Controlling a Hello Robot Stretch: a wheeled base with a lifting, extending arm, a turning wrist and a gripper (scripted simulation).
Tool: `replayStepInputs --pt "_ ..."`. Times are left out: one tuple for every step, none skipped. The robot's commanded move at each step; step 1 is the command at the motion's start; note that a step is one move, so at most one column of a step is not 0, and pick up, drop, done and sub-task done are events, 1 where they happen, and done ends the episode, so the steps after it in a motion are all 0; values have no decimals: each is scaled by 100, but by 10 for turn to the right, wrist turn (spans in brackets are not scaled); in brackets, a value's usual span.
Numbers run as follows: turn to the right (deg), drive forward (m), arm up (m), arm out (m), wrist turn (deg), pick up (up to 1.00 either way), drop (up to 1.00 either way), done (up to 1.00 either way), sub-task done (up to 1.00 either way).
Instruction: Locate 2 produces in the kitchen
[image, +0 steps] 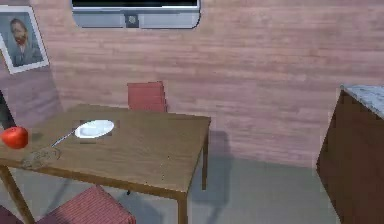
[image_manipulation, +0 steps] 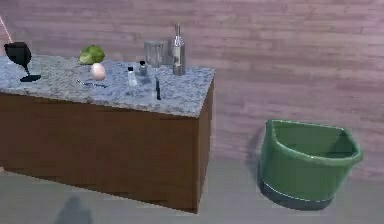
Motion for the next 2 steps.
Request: replayStepInputs --pt "450 0 0 0 0 0 0 0 0" --pt "90 0 0 0 0 0 0 0 0"
